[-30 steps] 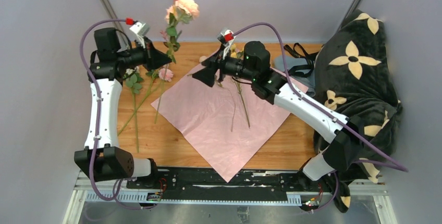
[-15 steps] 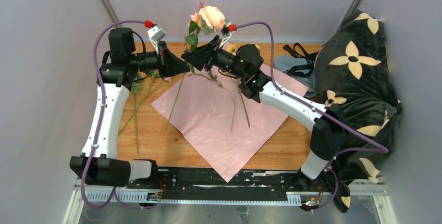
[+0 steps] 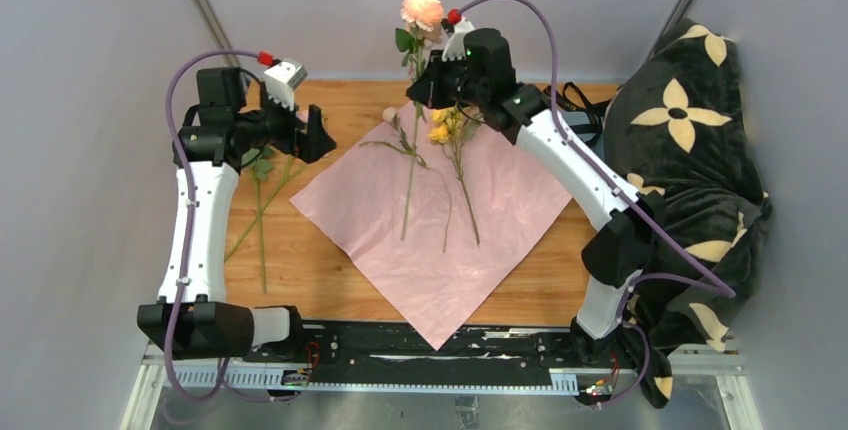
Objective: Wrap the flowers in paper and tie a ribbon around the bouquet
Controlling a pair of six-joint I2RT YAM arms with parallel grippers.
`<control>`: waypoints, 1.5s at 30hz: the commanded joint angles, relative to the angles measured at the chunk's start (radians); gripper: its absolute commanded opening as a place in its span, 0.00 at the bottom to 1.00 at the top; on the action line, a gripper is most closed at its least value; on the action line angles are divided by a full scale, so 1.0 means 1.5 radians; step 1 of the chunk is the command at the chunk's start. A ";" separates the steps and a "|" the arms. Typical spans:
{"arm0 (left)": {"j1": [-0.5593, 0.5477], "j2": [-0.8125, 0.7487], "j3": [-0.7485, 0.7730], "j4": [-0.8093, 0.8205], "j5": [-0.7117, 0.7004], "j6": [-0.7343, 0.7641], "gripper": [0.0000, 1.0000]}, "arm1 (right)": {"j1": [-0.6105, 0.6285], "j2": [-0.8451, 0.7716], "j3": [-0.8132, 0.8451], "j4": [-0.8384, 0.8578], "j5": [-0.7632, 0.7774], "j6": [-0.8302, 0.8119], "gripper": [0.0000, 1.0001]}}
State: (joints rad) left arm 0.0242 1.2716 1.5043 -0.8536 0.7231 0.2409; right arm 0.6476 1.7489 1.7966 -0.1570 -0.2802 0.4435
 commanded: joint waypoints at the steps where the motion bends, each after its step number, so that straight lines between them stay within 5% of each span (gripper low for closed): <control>1: 0.093 0.016 -0.062 -0.054 -0.215 0.108 1.00 | -0.061 0.099 0.094 -0.400 -0.028 -0.107 0.00; 11: 0.188 0.063 -0.185 -0.050 -0.391 0.238 1.00 | -0.109 0.392 0.345 -0.430 0.078 -0.153 0.00; 16: 0.238 0.103 -0.235 -0.017 -0.422 0.260 1.00 | -0.110 0.454 0.379 -0.389 0.148 -0.179 0.27; 20: 0.254 0.158 -0.230 0.015 -0.424 0.232 0.94 | -0.110 0.436 0.375 -0.383 0.185 -0.182 0.35; 23: 0.255 0.201 -0.208 0.070 -0.419 0.178 0.87 | -0.106 0.384 0.331 -0.358 0.187 -0.175 0.36; 28: 0.259 0.316 -0.145 0.165 -0.430 0.075 0.57 | -0.080 0.292 0.238 -0.336 0.242 -0.187 0.37; 40: 0.258 0.491 -0.065 0.169 -0.398 0.019 0.46 | -0.066 0.150 0.015 -0.307 0.203 -0.218 0.45; 45: 0.260 0.495 -0.066 0.160 -0.385 0.017 0.02 | -0.068 0.135 -0.042 -0.330 0.198 -0.312 0.52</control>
State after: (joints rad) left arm 0.4072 1.9949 1.4025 -0.6037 0.1139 0.2745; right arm 0.5434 1.9804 1.7889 -0.6014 0.0265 0.1047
